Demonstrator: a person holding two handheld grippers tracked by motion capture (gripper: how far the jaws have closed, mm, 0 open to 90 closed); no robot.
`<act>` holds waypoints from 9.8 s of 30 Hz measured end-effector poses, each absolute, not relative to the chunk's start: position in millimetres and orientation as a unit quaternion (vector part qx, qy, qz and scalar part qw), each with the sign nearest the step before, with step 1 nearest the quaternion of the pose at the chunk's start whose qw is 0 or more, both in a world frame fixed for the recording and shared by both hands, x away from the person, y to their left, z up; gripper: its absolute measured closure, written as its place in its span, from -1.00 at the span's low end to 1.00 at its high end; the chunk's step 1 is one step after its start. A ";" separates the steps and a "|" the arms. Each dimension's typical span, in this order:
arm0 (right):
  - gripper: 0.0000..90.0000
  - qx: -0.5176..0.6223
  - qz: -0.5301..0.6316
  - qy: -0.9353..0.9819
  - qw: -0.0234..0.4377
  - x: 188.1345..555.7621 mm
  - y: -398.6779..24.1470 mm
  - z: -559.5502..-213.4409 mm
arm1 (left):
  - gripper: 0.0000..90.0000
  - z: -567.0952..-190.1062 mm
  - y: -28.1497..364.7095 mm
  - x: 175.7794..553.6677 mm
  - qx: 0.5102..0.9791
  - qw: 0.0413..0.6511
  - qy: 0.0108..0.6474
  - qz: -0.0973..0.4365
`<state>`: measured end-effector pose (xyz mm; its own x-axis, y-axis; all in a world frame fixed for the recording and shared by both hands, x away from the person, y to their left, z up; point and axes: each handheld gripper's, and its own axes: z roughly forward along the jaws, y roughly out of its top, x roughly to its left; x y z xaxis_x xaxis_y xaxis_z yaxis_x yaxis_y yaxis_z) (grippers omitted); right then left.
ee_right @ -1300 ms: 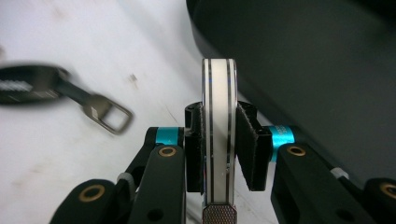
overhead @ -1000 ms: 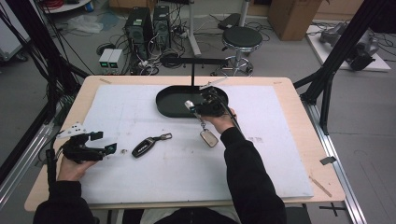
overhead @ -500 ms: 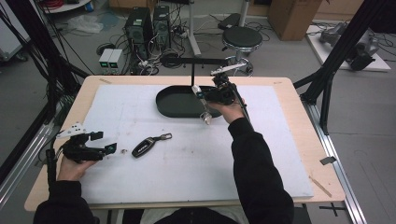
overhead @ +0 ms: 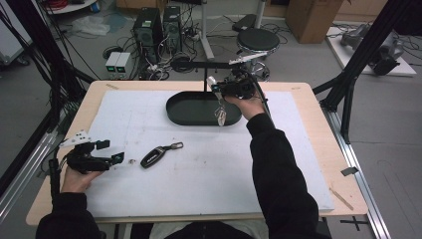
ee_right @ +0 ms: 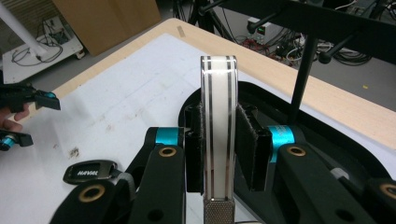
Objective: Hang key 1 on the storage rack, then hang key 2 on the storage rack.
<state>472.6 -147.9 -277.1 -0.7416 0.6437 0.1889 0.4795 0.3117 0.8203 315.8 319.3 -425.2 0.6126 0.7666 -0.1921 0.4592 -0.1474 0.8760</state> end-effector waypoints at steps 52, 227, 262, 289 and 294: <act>0.66 0.366 0.516 0.765 0.119 571.5 -138.7 -239.4 | -0.75 -425.4 322.3 317.8 0.732 0.513 0.419 0.159; -0.98 0.431 0.421 0.780 0.169 330.4 -316.2 -425.0 | -0.75 -399.7 275.7 335.6 0.786 0.475 0.370 0.138; -0.98 0.416 0.421 0.788 0.169 331.2 -313.6 -432.5 | -0.68 -406.4 193.8 397.5 0.882 0.347 0.315 0.048; -0.98 0.413 0.443 0.776 0.179 325.9 -315.2 -427.3 | -0.21 -401.5 145.9 429.1 0.942 0.203 0.265 0.026; -0.98 0.412 0.443 0.776 0.179 325.9 -314.7 -426.8 | 0.06 -403.7 147.6 429.4 0.945 0.197 0.261 0.015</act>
